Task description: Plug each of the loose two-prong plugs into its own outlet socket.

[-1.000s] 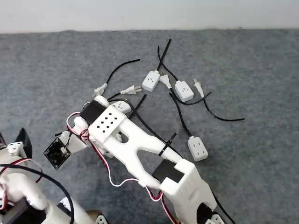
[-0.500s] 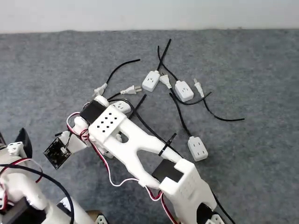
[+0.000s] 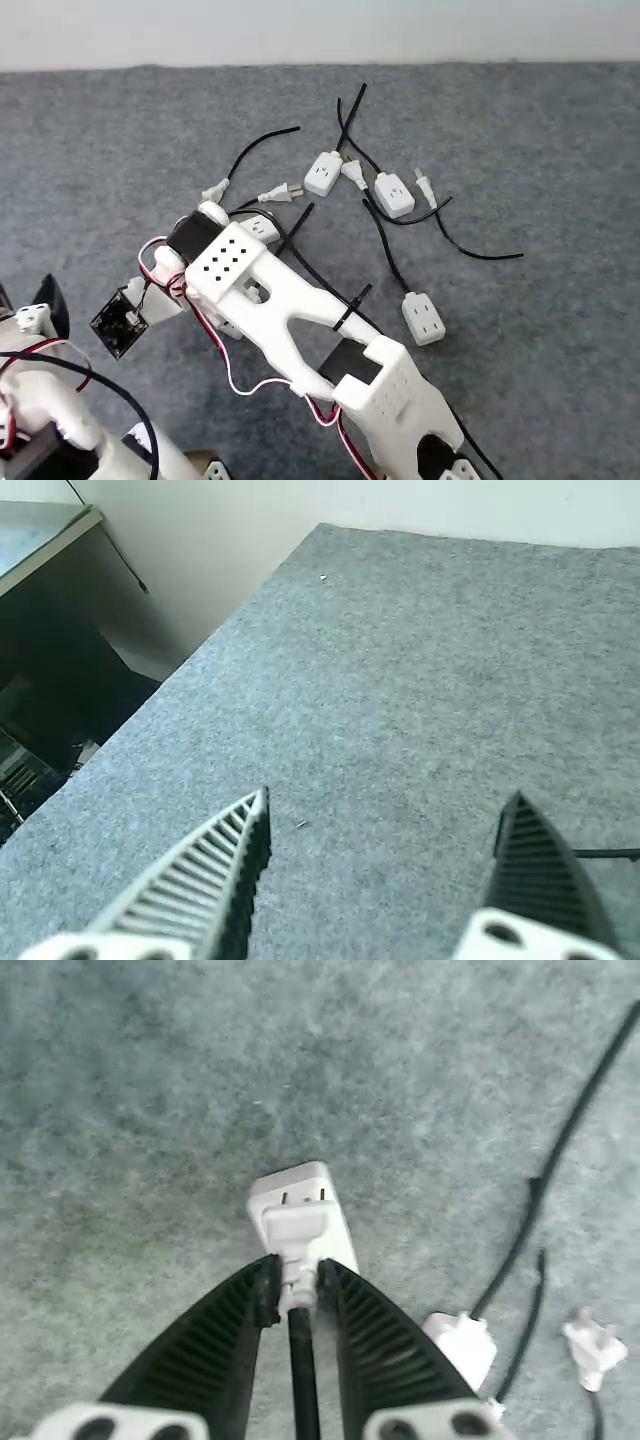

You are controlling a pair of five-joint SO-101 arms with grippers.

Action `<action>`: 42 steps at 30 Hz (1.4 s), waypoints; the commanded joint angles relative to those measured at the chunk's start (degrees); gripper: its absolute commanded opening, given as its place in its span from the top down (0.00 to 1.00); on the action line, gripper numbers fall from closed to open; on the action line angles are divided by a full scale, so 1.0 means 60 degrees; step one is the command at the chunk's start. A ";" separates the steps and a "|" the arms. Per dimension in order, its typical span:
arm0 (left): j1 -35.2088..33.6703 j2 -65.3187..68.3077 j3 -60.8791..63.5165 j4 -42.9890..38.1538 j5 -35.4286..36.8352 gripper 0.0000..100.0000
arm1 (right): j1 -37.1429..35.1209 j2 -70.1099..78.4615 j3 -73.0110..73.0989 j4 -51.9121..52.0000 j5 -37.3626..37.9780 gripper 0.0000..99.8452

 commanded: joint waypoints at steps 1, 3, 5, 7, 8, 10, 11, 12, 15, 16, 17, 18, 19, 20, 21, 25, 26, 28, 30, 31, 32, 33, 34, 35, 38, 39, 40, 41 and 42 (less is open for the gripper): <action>-0.0015 0.0029 -0.0081 -0.0396 -0.0015 0.65 | 0.0212 -0.0051 -0.0689 0.0300 0.0117 0.99; -0.0015 0.0029 -0.0081 -0.0396 -0.0015 0.65 | 0.0315 -0.0037 -0.0689 0.0315 0.0117 0.99; -0.0015 0.0029 -0.0081 -0.0396 -0.0015 0.65 | 0.0359 -0.0037 -0.0689 0.0315 0.0117 0.99; -0.0015 0.0029 -0.0081 -0.0396 -0.0015 0.65 | 0.0418 -0.0022 -0.0689 0.0300 0.0117 0.99; -0.0015 0.0029 -0.0081 -0.0396 -0.0015 0.65 | 0.0432 -0.0022 -0.0689 0.0256 0.0117 0.99; -0.0015 0.0029 -0.0081 -0.0396 -0.0015 0.65 | 0.0447 -0.0022 -0.0689 0.0212 0.0117 0.99; -0.0015 0.0029 -0.0081 -0.0396 -0.0015 0.65 | 0.0447 -0.0022 -0.0703 0.0212 0.0117 0.99; -0.0015 0.0029 -0.0081 -0.0396 -0.0015 0.65 | 0.0447 -0.0022 -0.0703 0.0212 0.0117 0.99; -0.0015 0.0029 -0.0081 -0.0396 -0.0015 0.65 | 0.0432 -0.0022 -0.0689 0.0212 0.0117 0.99; -0.0015 0.0029 -0.0081 -0.0396 -0.0015 0.65 | 0.0432 -0.0022 -0.0674 0.0212 0.0117 0.99; -0.0015 0.0029 -0.0081 -0.0396 -0.0015 0.65 | 0.0432 -0.0007 -0.0674 0.0212 0.0117 0.99; -0.0015 0.0029 -0.0081 -0.0396 -0.0015 0.65 | 0.0432 0.0037 -0.0674 0.0212 0.0117 0.99; -0.0015 0.0029 -0.0081 -0.0396 -0.0015 0.65 | 0.0447 0.0139 -0.0674 0.0227 0.0117 0.99; -0.0015 0.0029 -0.0081 -0.0396 -0.0015 0.65 | 0.0447 0.0271 -0.0718 0.0242 0.0117 0.99; -0.0015 0.0029 -0.0081 -0.0396 -0.0015 0.65 | 0.0447 0.0403 -0.0718 0.0242 0.0117 0.99; -0.0015 0.0029 -0.0081 -0.0396 -0.0015 0.65 | 0.0418 0.0799 -0.0718 0.0242 0.0117 0.99; -0.0015 0.0029 -0.0081 -0.0396 -0.0015 0.65 | 0.0403 0.0813 -0.0733 0.0212 0.0117 0.99; -0.0015 0.0029 -0.0081 -0.0396 -0.0015 0.65 | 0.0388 0.0813 -0.0733 0.0212 0.0117 0.99; -0.0015 0.0029 -0.0081 -0.0396 -0.0015 0.65 | 0.0315 0.0842 -0.0733 0.0212 0.0117 0.99; -0.0015 0.0029 -0.0081 -0.0396 -0.0015 0.65 | 0.0286 0.0872 -0.0733 0.0212 0.0117 0.99; -0.0015 0.0029 -0.0081 -0.0396 -0.0015 0.65 | 0.0242 0.0901 -0.0733 0.0212 0.0117 0.99; -0.0015 0.0029 -0.0081 -0.0396 -0.0015 0.65 | 0.0242 0.0916 -0.0703 0.0212 0.0117 0.99; -0.0015 0.0029 -0.0081 -0.0396 -0.0015 0.65 | 0.0227 0.0930 -0.0689 0.0212 0.0103 0.99; -0.0015 0.0029 -0.0066 -0.0396 -0.0015 0.65 | 0.0227 0.0930 -0.0689 0.0198 0.0103 0.99; -0.0015 0.0029 -0.0066 -0.0396 -0.0015 0.65 | 0.0227 0.0930 -0.0689 0.0198 0.0088 0.99; -0.0015 0.0029 -0.0066 -0.0396 -0.0029 0.65 | 0.0227 0.0930 -0.0674 0.0198 0.0073 0.99; -0.0015 0.0029 -0.0066 -0.0396 -0.0029 0.65 | 0.0227 0.0974 -0.0674 0.0198 0.0059 0.99; -0.0015 0.0029 -0.0066 -0.0396 -0.0029 0.65 | 0.0227 0.1077 -0.0674 0.0198 0.0059 0.99; -0.0015 0.0029 -0.0066 -0.0396 -0.0029 0.65 | 0.0227 0.1194 -0.0703 0.0198 0.0044 0.99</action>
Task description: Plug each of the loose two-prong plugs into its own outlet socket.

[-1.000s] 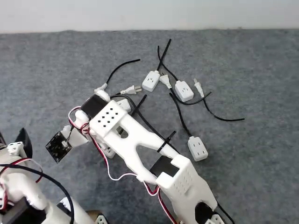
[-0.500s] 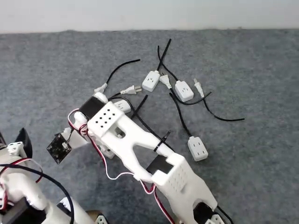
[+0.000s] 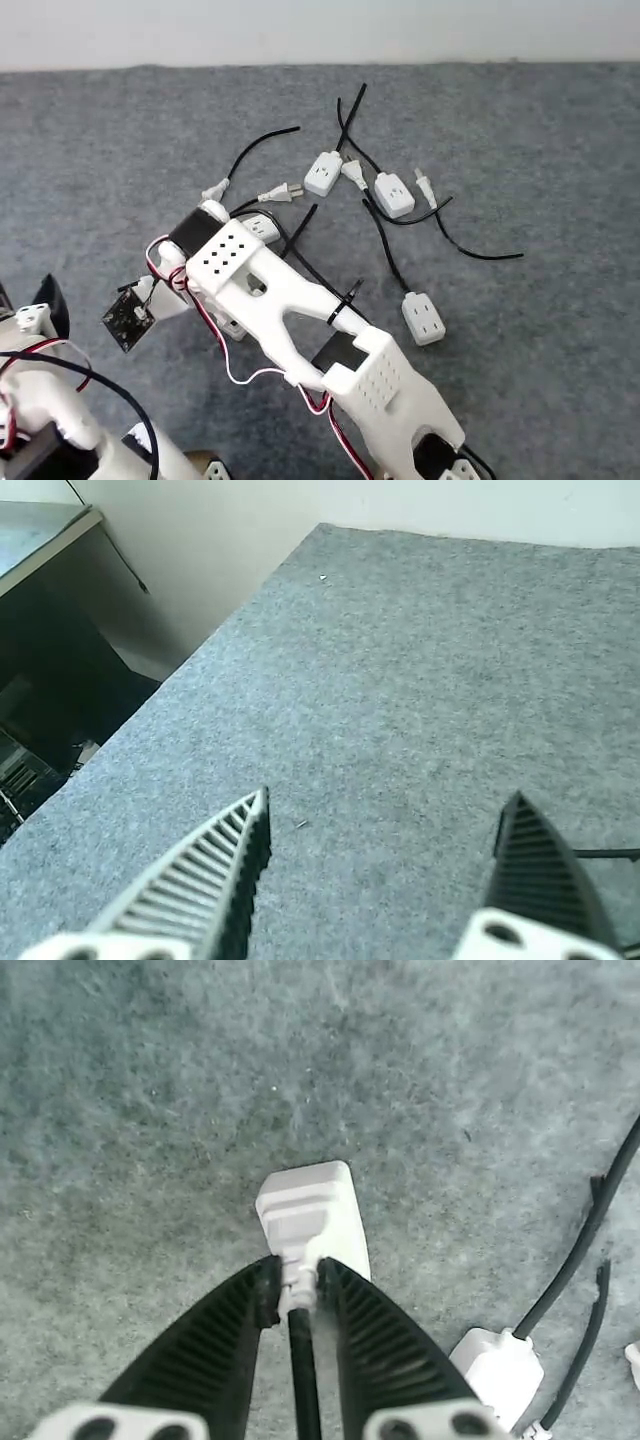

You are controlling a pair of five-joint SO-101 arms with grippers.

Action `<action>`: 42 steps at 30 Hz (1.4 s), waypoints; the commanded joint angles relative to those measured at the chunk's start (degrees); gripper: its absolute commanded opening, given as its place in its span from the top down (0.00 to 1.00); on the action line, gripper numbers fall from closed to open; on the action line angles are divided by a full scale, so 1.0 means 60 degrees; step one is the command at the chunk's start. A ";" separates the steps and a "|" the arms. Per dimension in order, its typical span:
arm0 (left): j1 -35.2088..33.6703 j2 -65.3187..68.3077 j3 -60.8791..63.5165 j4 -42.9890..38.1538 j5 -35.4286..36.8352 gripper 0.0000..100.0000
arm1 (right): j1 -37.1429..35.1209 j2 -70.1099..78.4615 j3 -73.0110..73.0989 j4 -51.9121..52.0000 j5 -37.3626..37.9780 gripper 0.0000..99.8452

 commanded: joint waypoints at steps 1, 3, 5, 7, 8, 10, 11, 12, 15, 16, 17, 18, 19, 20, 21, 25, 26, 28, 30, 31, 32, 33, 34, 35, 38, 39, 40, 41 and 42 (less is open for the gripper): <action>-0.0015 0.0029 -0.0066 -0.0396 -0.0029 0.65 | -0.0051 0.0183 -0.0293 0.0051 0.0029 0.99; -0.0015 0.0029 -0.0066 -0.0396 -0.0029 0.65 | -0.0051 0.0374 -0.0293 0.0051 0.0029 0.99; -0.0015 0.0029 -0.0066 -0.0396 -0.0029 0.65 | -0.0066 0.0432 -0.0293 0.0051 0.0029 0.99; -0.0015 0.0029 -0.0066 -0.0396 -0.0029 0.65 | -0.0081 0.0432 -0.0308 0.0051 0.0029 0.99; -0.0015 0.0029 -0.0051 -0.0396 -0.0029 0.65 | -0.0081 0.0432 -0.0308 0.0051 0.0029 0.99; -0.0015 0.0029 0.0037 -0.0454 -0.0044 0.65 | -0.0095 0.0447 -0.0308 0.0037 0.0029 0.99; -0.0015 0.0029 0.0095 -0.0571 -0.0044 0.65 | -0.0095 0.0476 -0.0308 0.0022 0.0029 0.99; -0.0015 0.0029 0.0183 -0.0674 -0.0044 0.65 | -0.0095 0.0491 -0.0308 -0.0037 0.0015 0.99; -0.0029 0.0029 0.0271 -0.0806 -0.0059 0.65 | -0.0095 0.0476 -0.0308 -0.0095 -0.0190 0.99; -0.0044 0.0029 0.0271 -0.0806 -0.0059 0.65 | -0.0125 0.0447 -0.0308 -0.0095 -0.0293 0.99; -0.0059 0.0029 0.0271 -0.0806 -0.0059 0.65 | -0.0183 0.0432 -0.0308 -0.0095 -0.0308 0.99; -0.0059 0.0029 0.0271 -0.0806 -0.0059 0.65 | -0.0242 0.0432 -0.0308 -0.0095 -0.0308 0.98; -0.0059 0.0029 0.0271 -0.0806 -0.0059 0.65 | -0.0256 0.0432 -0.0308 -0.0081 -0.0308 0.98; -0.0059 0.0029 0.0271 -0.0806 -0.0059 0.65 | -0.0256 0.0432 -0.0308 -0.0081 -0.0308 0.98; -0.0059 0.0029 0.0271 -0.0806 -0.0059 0.65 | -0.0300 0.0432 -0.0308 -0.0081 -0.0308 0.98; -0.0059 0.0029 0.0271 -0.0806 -0.0059 0.65 | -0.0330 0.0447 -0.0440 -0.0066 -0.0352 0.95; -0.0059 0.0029 0.0271 -0.0806 -0.0059 0.65 | -0.0330 0.0476 -0.0527 -0.0066 -0.0542 0.92; -0.0044 0.0029 0.0271 -0.0806 -0.0059 0.65 | -0.0315 0.0520 -0.0703 -0.0154 -0.1011 0.83; -0.0029 0.0029 0.0271 -0.0806 -0.0059 0.65 | -0.0300 0.0520 -0.0835 -0.0227 -0.1187 0.75; -0.0029 0.0029 0.0271 -0.0806 -0.0059 0.65 | -0.0300 0.0520 -0.0835 -0.0227 -0.1172 0.72; -0.0029 0.0029 0.0271 -0.0806 -0.0059 0.65 | -0.0300 0.0505 -0.0835 -0.0242 -0.1084 0.70; -0.0029 0.0029 0.0271 -0.0806 -0.0059 0.65 | -0.0315 0.0505 -0.0835 -0.0242 -0.1040 0.68; -0.0029 0.0029 0.0271 -0.0806 -0.0059 0.65 | -0.0315 0.0491 -0.0835 -0.0242 -0.1026 0.67; -0.0029 0.0029 0.0286 -0.0806 -0.0059 0.65 | -0.0315 0.0476 -0.0835 -0.0256 -0.1026 0.66; -0.0015 0.0029 0.0286 -0.0806 -0.0059 0.65 | -0.0315 0.0447 -0.0835 -0.0256 -0.1011 0.66; -0.0015 0.0029 0.0286 -0.0806 -0.0059 0.65 | -0.0315 0.0447 -0.0835 -0.0256 -0.1011 0.66; -0.0015 0.0029 0.0286 -0.0806 -0.0059 0.65 | -0.0315 0.0432 -0.0850 -0.0256 -0.1011 0.66; -0.0015 0.0029 0.0286 -0.0806 -0.0059 0.65 | -0.0300 0.0418 -0.0982 -0.0198 -0.1011 0.66; -0.0015 0.0029 0.0286 -0.0806 -0.0059 0.65 | -0.0286 0.0374 -0.1201 -0.0125 -0.1026 0.66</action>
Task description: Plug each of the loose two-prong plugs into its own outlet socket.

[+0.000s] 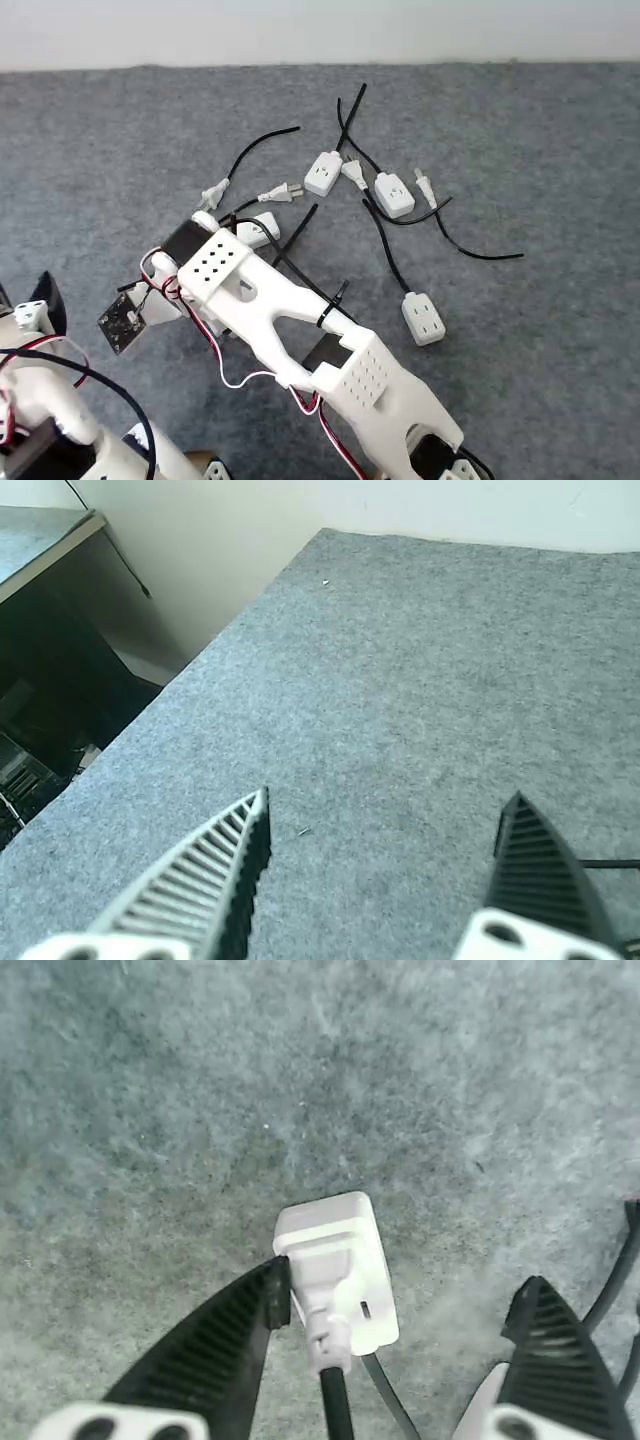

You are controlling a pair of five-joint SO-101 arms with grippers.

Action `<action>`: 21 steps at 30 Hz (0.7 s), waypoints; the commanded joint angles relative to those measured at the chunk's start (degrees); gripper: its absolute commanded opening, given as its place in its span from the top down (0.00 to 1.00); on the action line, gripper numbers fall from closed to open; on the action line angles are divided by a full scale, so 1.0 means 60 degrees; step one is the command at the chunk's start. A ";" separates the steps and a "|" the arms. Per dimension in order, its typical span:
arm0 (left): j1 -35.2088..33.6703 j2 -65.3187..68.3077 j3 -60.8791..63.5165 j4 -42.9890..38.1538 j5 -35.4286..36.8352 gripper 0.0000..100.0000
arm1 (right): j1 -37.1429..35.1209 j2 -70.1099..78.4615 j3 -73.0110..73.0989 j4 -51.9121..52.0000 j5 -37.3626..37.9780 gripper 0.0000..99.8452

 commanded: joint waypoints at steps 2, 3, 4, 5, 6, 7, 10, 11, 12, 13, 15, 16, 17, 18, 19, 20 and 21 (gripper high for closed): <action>-0.0015 0.0029 -0.0066 -0.0322 -0.0059 0.65 | 0.0007 -0.0432 -0.1319 0.0359 -0.0073 0.66; -0.0015 0.0029 -0.0066 -0.0322 -0.0059 0.65 | 0.0007 -0.0476 -0.1612 0.0593 -0.0073 0.66; -0.0015 0.0044 -0.0066 -0.0337 -0.0059 0.65 | 0.0007 -0.0520 -0.1919 0.0828 -0.0073 0.66; -0.0015 0.0044 -0.0066 -0.0337 -0.0059 0.65 | 0.0007 -0.0549 -0.2212 0.1033 -0.0088 0.66; -0.0015 0.0044 -0.0066 -0.0337 -0.0059 0.65 | 0.0007 -0.0579 -0.2447 0.1121 -0.0117 0.66; -0.0015 0.0044 -0.0066 -0.0337 -0.0059 0.65 | 0.0037 -0.0608 -0.2637 0.1150 -0.0278 0.66; 0.0000 0.0044 0.0022 -0.0381 -0.0044 0.65 | 0.0066 -0.0828 -0.2842 0.1150 -0.0747 0.66; 0.0000 0.0044 0.0081 -0.0425 -0.0044 0.65 | 0.0066 -0.0916 -0.2828 0.1165 -0.0879 0.66; 0.0000 0.0044 0.0154 -0.0527 -0.0044 0.65 | 0.0066 -0.0989 -0.2828 0.1165 -0.1070 0.66; 0.0000 0.0044 0.0212 -0.0630 -0.0029 0.65 | 0.0066 -0.1062 -0.2828 0.1165 -0.1187 0.66; 0.0015 0.0044 0.0315 -0.0777 -0.0015 0.65 | 0.0066 -0.1297 -0.2828 0.1165 -0.1392 0.66; 0.0103 0.0044 0.0344 -0.0791 -0.0015 0.65 | 0.0066 -0.1458 -0.2828 0.1165 -0.1495 0.66; 0.0264 0.0044 0.0344 -0.0747 -0.0015 0.65 | 0.0066 -0.1619 -0.2828 0.1165 -0.1641 0.66; 0.0425 0.0044 0.0344 -0.0718 -0.0015 0.65 | 0.0066 -0.1810 -0.2828 0.1165 -0.1788 0.66; 0.0542 0.0044 0.0344 -0.0689 -0.0015 0.65 | 0.0066 -0.2029 -0.2828 0.1165 -0.1934 0.66; 0.0645 0.0044 0.0344 -0.0630 -0.0015 0.65 | 0.0066 -0.2249 -0.2828 0.1165 -0.2051 0.66; 0.0733 0.0044 0.0344 -0.0586 -0.0015 0.65 | 0.0066 -0.2454 -0.2828 0.1165 -0.2168 0.66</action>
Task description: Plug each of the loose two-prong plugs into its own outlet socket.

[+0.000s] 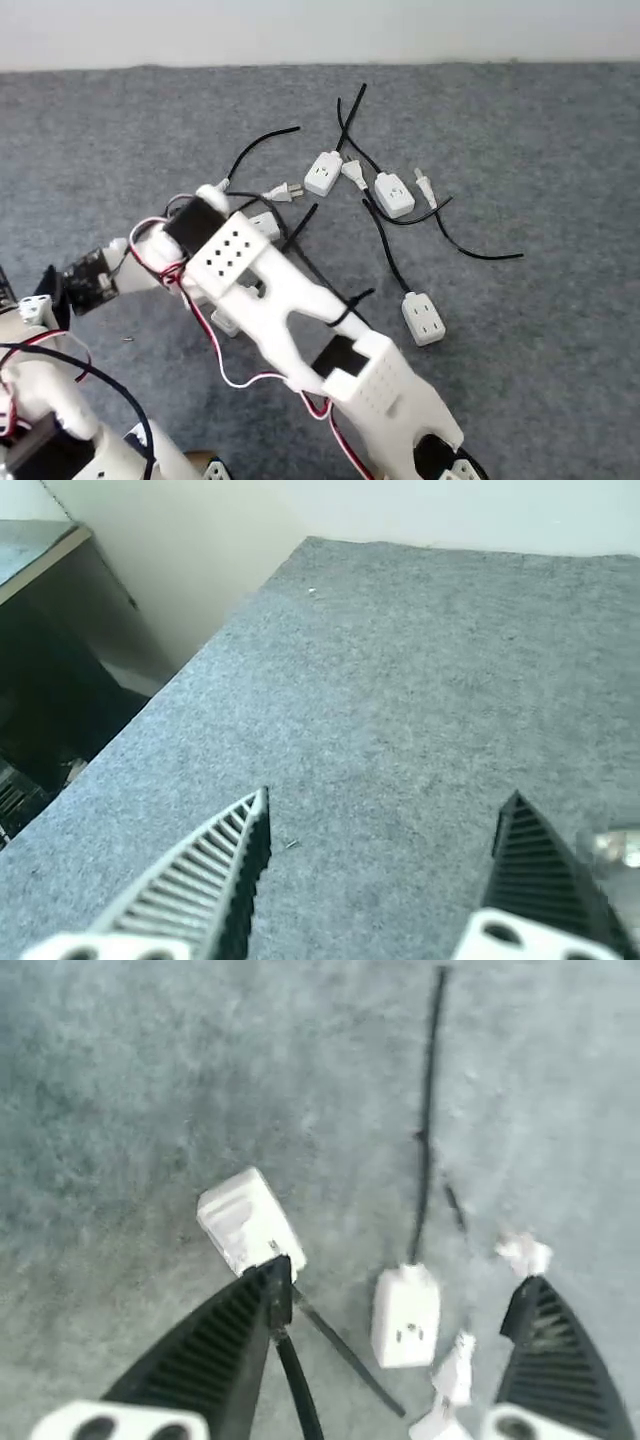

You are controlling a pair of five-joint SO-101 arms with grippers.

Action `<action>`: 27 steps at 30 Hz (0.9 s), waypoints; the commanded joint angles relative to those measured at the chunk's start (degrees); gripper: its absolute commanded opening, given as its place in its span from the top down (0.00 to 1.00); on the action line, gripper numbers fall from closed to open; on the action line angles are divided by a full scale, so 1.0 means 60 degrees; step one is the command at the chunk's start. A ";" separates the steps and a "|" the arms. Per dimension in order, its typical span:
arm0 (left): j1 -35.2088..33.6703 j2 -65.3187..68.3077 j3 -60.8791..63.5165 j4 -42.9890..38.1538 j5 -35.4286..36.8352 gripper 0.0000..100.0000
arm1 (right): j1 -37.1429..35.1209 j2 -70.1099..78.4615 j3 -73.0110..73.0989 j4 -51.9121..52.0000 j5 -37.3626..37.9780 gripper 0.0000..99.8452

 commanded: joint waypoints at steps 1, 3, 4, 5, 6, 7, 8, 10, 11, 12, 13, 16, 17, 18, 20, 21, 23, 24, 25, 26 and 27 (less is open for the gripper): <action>0.0484 0.0044 -0.0066 -0.0117 -0.0044 0.65 | 0.0051 -0.1341 -0.0484 0.0403 -0.0527 0.66; 0.0601 0.0044 -0.0051 -0.0117 -0.0044 0.65 | 0.0139 -0.1736 -0.0484 0.0403 -0.0835 0.66; 0.0659 0.0044 0.0007 -0.0132 -0.0044 0.65 | 0.0183 -0.1927 -0.0484 0.0403 -0.1026 0.66; 0.0718 0.0044 0.0081 -0.0161 -0.0044 0.65 | 0.0198 -0.2132 -0.0484 0.0403 -0.1187 0.66; 0.0806 0.0044 0.0125 -0.0161 -0.0044 0.65 | 0.0256 -0.2337 -0.0484 0.0403 -0.1348 0.66; 0.0923 0.0044 0.0168 -0.0176 -0.0044 0.65 | 0.0344 -0.2527 -0.0484 0.0403 -0.1553 0.66; 0.1084 0.0044 0.0212 -0.0176 -0.0044 0.65 | 0.0432 -0.2718 -0.0484 0.0403 -0.1788 0.66; 0.1421 0.0044 0.0300 -0.0161 -0.0073 0.65 | 0.0623 -0.3099 -0.0484 0.0403 -0.2168 0.66; 0.1612 0.0044 0.0374 -0.0147 -0.0073 0.65 | 0.0799 -0.3289 -0.0484 0.0403 -0.2359 0.66; 0.1788 0.0044 0.0403 -0.0132 -0.0073 0.65 | 0.0974 -0.3465 -0.0484 0.0403 -0.2608 0.66; 0.1934 0.0044 0.0447 -0.0117 -0.0073 0.65 | 0.1165 -0.3612 -0.0484 0.0418 -0.2901 0.66; 0.2286 0.0044 0.0476 -0.0044 -0.0073 0.65 | 0.1853 -0.4037 -0.0469 0.0418 -0.3736 0.66; 0.2418 0.0044 0.0432 0.0044 -0.0073 0.65 | 0.2073 -0.4154 -0.0366 0.0418 -0.3985 0.66; 0.2593 0.0029 0.0418 0.0147 -0.0073 0.65 | 0.2308 -0.4300 -0.0220 0.0418 -0.4205 0.66; 0.2974 0.0029 0.0227 0.0469 -0.0073 0.65 | 0.2703 -0.4608 0.0205 0.0403 -0.4542 0.66; 0.3165 0.0029 0.0066 0.0689 -0.0073 0.65 | 0.2894 -0.4755 0.0454 0.0403 -0.4645 0.66; 0.3590 0.0029 -0.0403 0.1231 -0.0073 0.65 | 0.3216 -0.5062 0.0850 0.0403 -0.4806 0.66; 0.3824 0.0029 -0.0652 0.1524 -0.0088 0.65 | 0.3333 -0.5223 0.0996 0.0403 -0.4894 0.66; 0.4044 0.0029 -0.0901 0.1802 -0.0088 0.65 | 0.3465 -0.5370 0.1114 0.0388 -0.4982 0.66; 0.4249 0.0029 -0.1121 0.2051 -0.0088 0.65 | 0.3568 -0.5531 0.1201 0.0388 -0.5099 0.66; 0.4425 0.0029 -0.1355 0.2300 -0.0088 0.65 | 0.3641 -0.5722 0.1275 0.0388 -0.5260 0.66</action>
